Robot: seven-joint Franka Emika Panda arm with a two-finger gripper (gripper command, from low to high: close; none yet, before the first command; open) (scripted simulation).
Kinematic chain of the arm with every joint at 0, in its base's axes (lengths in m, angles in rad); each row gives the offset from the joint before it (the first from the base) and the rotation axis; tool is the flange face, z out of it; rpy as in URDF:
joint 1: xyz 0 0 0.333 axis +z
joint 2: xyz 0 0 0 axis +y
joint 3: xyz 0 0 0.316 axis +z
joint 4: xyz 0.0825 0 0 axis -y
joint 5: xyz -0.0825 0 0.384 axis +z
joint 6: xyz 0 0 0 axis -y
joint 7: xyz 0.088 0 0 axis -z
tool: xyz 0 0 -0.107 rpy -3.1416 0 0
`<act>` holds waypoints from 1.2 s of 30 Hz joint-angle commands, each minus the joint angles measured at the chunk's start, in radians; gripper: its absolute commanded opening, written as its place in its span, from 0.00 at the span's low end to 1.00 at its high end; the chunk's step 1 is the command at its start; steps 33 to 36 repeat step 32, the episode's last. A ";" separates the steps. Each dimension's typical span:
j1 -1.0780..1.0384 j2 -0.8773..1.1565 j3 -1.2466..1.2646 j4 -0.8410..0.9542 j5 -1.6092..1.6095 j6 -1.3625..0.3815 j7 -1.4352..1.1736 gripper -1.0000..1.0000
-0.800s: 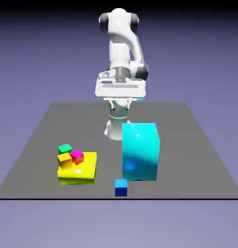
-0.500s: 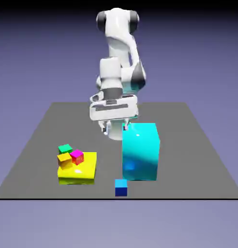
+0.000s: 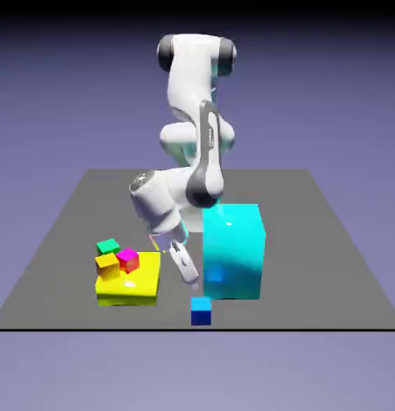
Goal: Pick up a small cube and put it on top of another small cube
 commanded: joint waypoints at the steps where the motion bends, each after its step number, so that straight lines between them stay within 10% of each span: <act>1: 0.004 0.036 -0.010 0.022 0.032 -0.027 0.028 0.50; 8: -0.007 0.205 0.067 0.072 0.177 0.055 -0.045 0.50; 9: -0.007 0.205 0.067 0.072 0.177 0.055 -0.045 0.00; 24: -0.348 -0.130 -0.240 0.164 -0.329 -0.472 -0.093 0.00; 29: -0.336 -0.054 -0.201 0.079 -0.247 -0.329 -0.153 0.00; 30: -0.336 -0.054 -0.201 0.079 -0.247 -0.329 -0.153 1.00; 36: -0.339 -0.077 -0.213 0.105 -0.272 -0.372 -0.134 1.00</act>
